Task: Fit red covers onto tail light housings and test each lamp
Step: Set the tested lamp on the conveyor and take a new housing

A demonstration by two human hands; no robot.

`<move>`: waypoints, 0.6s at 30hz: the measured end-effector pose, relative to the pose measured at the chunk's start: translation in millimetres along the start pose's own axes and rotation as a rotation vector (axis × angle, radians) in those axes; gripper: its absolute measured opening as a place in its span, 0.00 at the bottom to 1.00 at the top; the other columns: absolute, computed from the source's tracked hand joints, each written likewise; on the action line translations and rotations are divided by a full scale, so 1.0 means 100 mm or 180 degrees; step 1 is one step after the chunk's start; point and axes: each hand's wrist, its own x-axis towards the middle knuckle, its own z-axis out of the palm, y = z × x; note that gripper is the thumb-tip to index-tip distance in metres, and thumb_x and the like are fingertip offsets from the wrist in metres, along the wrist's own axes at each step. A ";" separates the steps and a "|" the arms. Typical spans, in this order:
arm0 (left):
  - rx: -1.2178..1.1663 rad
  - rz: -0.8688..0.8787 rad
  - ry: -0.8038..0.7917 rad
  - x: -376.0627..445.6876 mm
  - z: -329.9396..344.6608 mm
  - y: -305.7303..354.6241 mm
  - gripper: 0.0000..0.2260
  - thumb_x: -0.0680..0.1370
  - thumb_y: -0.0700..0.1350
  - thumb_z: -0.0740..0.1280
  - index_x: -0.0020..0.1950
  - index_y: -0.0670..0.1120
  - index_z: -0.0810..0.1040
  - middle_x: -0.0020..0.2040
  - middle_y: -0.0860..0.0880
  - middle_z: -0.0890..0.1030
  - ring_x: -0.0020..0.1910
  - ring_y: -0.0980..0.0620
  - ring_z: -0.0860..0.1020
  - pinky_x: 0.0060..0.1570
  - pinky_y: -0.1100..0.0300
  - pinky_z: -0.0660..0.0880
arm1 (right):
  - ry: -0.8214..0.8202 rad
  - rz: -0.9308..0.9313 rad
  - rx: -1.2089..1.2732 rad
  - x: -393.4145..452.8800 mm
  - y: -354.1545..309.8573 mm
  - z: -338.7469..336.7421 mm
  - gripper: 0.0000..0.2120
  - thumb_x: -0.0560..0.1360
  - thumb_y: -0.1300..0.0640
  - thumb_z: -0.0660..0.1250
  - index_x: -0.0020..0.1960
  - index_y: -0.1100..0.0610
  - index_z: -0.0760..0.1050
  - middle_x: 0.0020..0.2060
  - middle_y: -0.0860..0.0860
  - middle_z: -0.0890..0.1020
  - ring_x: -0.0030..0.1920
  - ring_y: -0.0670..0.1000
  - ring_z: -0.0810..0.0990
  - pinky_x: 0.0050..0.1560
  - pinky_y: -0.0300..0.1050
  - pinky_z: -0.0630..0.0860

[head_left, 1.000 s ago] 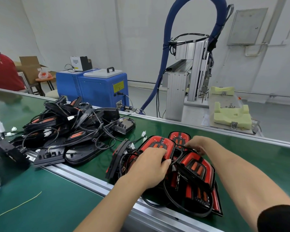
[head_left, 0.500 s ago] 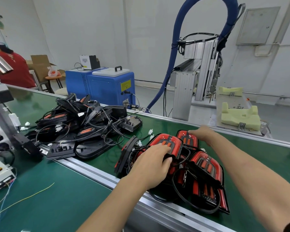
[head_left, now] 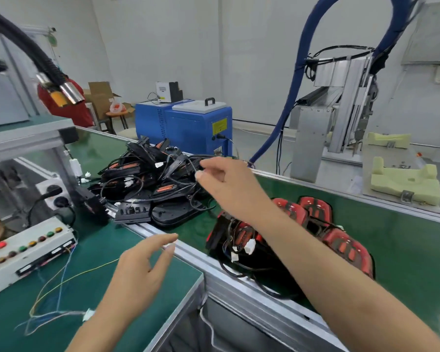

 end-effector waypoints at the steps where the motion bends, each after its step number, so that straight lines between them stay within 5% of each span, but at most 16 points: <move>1: 0.0032 -0.0231 0.0084 -0.08 -0.11 -0.12 0.09 0.81 0.45 0.69 0.54 0.59 0.84 0.48 0.67 0.84 0.37 0.49 0.81 0.39 0.74 0.72 | -0.0186 -0.0053 0.0201 -0.08 -0.09 0.28 0.18 0.78 0.46 0.69 0.65 0.52 0.80 0.44 0.40 0.83 0.40 0.36 0.79 0.48 0.30 0.73; 5: -0.0014 -0.0918 0.0342 -0.43 -0.54 -0.61 0.12 0.83 0.42 0.67 0.46 0.58 0.83 0.41 0.63 0.85 0.42 0.64 0.82 0.41 0.75 0.71 | -0.1038 0.0058 0.0525 -0.46 -0.27 1.48 0.15 0.78 0.49 0.69 0.63 0.53 0.80 0.36 0.42 0.78 0.36 0.37 0.75 0.45 0.28 0.69; 9: 0.0206 -0.1558 0.0572 -0.88 -0.89 -0.97 0.16 0.85 0.46 0.62 0.39 0.46 0.82 0.37 0.50 0.83 0.41 0.46 0.80 0.42 0.61 0.72 | -0.1623 0.0250 0.0525 -0.88 -0.31 2.40 0.16 0.80 0.50 0.66 0.65 0.52 0.79 0.46 0.43 0.82 0.46 0.41 0.77 0.51 0.30 0.70; 11: 0.0258 -0.1741 0.0661 -1.13 -1.03 -1.10 0.16 0.85 0.47 0.63 0.40 0.47 0.83 0.39 0.47 0.84 0.41 0.47 0.80 0.47 0.58 0.74 | -0.1773 0.0271 0.0473 -1.04 -0.35 2.73 0.14 0.80 0.52 0.66 0.63 0.52 0.80 0.51 0.45 0.82 0.51 0.44 0.77 0.55 0.35 0.71; 13: 0.0402 -0.1862 0.0701 -1.38 -1.15 -1.20 0.13 0.84 0.47 0.64 0.43 0.48 0.84 0.40 0.47 0.84 0.38 0.51 0.78 0.49 0.55 0.75 | -0.1874 0.0175 0.0517 -1.19 -0.40 2.96 0.11 0.80 0.54 0.66 0.61 0.52 0.81 0.46 0.40 0.80 0.46 0.38 0.75 0.51 0.29 0.67; 15: 0.0586 -0.1916 0.0745 -1.61 -1.23 -1.30 0.11 0.83 0.46 0.66 0.43 0.48 0.84 0.38 0.51 0.83 0.38 0.54 0.78 0.46 0.61 0.74 | -0.1961 0.0124 0.0590 -1.30 -0.44 3.13 0.10 0.80 0.55 0.67 0.59 0.54 0.82 0.40 0.39 0.78 0.40 0.34 0.74 0.45 0.25 0.65; 18: 0.0774 -0.1996 0.0792 -1.85 -1.31 -1.35 0.09 0.82 0.45 0.67 0.45 0.50 0.84 0.38 0.56 0.83 0.40 0.58 0.78 0.42 0.70 0.70 | -0.2036 0.0031 0.0583 -1.42 -0.49 3.33 0.10 0.80 0.55 0.68 0.59 0.53 0.82 0.44 0.43 0.80 0.41 0.35 0.74 0.45 0.21 0.65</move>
